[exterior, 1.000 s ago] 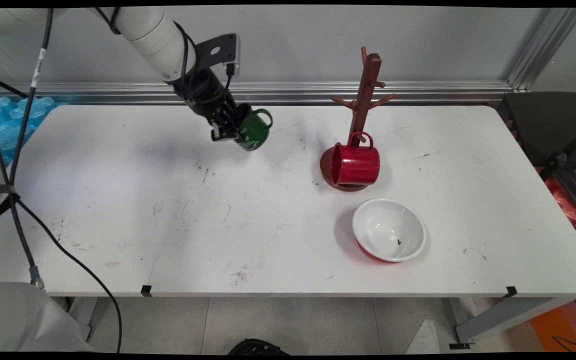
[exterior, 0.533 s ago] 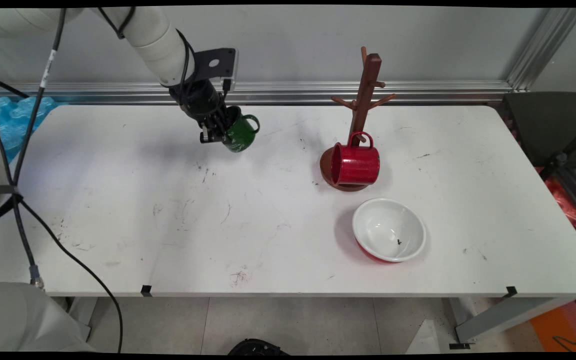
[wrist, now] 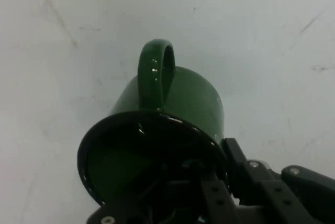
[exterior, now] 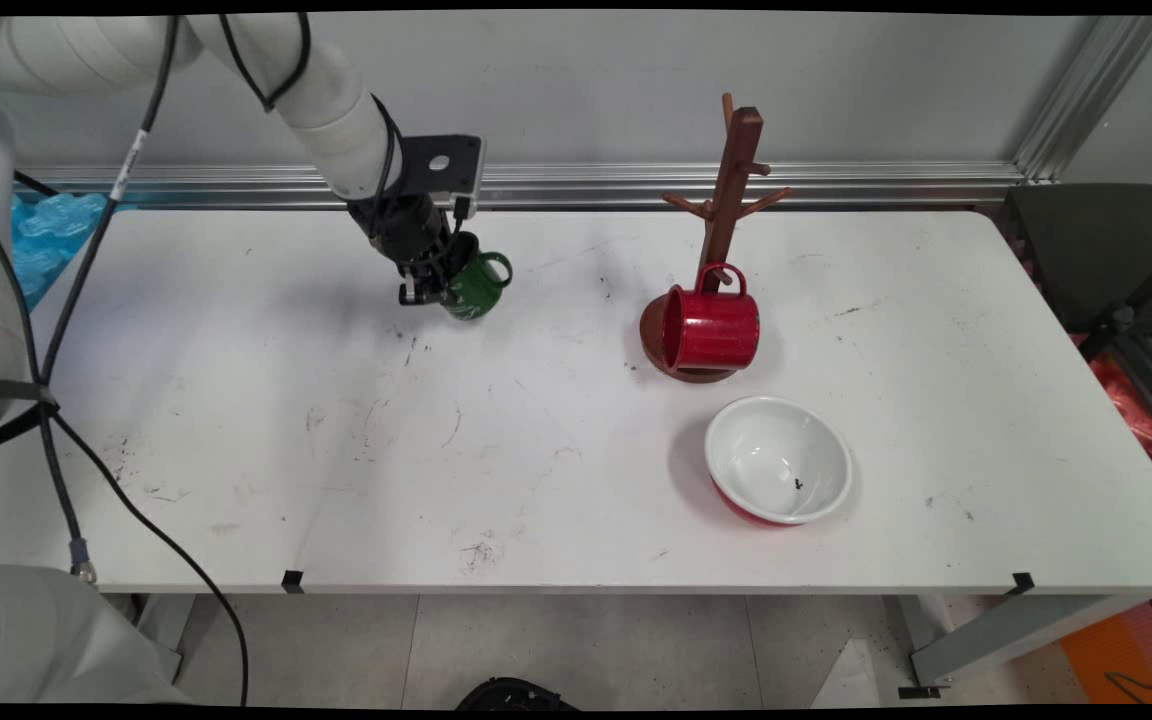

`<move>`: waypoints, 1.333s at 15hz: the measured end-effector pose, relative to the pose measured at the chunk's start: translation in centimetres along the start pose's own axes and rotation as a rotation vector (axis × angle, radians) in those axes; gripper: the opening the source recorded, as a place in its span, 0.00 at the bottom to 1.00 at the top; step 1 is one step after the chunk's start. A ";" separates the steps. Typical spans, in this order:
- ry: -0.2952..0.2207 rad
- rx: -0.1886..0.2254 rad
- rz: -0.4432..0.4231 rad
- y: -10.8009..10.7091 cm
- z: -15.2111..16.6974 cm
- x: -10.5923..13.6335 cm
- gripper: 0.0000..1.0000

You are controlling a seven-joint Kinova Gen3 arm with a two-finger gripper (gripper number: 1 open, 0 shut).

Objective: Place the picked object on the table

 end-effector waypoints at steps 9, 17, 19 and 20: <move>-0.039 -0.004 0.004 0.3 2.7 0.6 0.00; -0.043 -0.005 0.001 0.4 4.1 1.6 1.00; -0.040 -0.004 0.000 0.3 4.2 1.8 1.00; -0.038 -0.004 0.000 0.3 4.3 1.9 1.00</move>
